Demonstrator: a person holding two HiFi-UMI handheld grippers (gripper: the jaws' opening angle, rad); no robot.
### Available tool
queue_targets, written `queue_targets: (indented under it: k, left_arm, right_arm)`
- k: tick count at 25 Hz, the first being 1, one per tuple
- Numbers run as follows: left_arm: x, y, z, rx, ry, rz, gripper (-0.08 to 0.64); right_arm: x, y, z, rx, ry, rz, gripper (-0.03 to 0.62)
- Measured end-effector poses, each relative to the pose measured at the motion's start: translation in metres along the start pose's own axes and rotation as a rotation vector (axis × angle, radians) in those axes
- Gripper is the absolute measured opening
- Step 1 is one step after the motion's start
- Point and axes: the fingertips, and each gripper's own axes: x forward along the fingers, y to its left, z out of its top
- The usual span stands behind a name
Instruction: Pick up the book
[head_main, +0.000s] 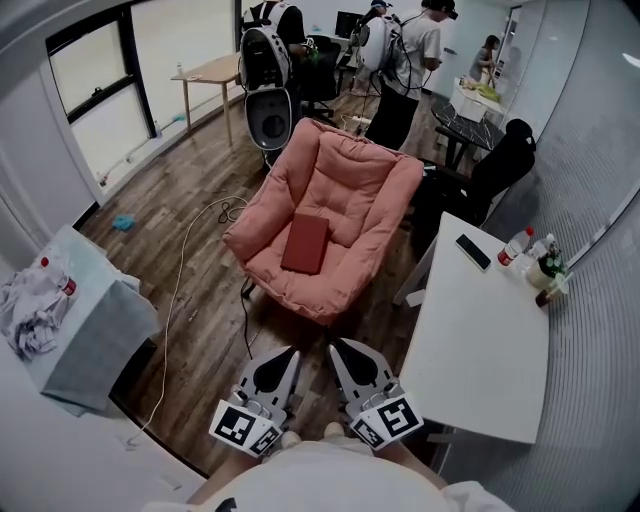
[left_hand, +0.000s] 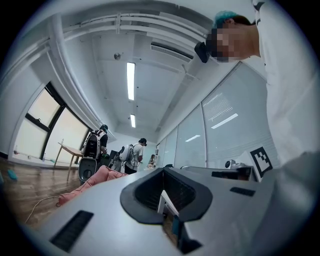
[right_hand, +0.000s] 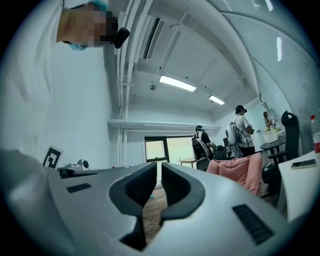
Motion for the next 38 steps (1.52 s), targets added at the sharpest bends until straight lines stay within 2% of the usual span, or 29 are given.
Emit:
queue_targets:
  k: [9,15,20,25,33,38]
  left_arm:
    - [-0.021,0.022,0.008,-0.005,-0.017,0.009,0.005]
    - [-0.017,0.036,-0.001,-0.036,-0.01,0.014,0.005]
    - [-0.002,0.051,-0.005,-0.029,-0.007,0.015,0.005]
    - [0.035,0.085,-0.002,-0.014,-0.015,0.026,0.005]
    - [0.127,0.14,-0.003,-0.001,-0.001,0.01,0.005]
    - [0.183,0.177,-0.003,-0.081,-0.012,0.013,0.005]
  right_arm:
    - [0.013,0.027,-0.011,-0.005,0.008,0.0,0.046]
    - [0.023,0.022,-0.017,-0.003,0.016,-0.008,0.046]
    - [0.047,0.007,-0.023,0.011,0.014,0.003,0.046]
    - [0.085,-0.022,-0.02,0.004,-0.007,0.014,0.046]
    - [0.159,-0.102,-0.013,0.003,-0.013,0.0,0.046]
    - [0.202,-0.149,-0.014,0.004,-0.008,0.005,0.046]
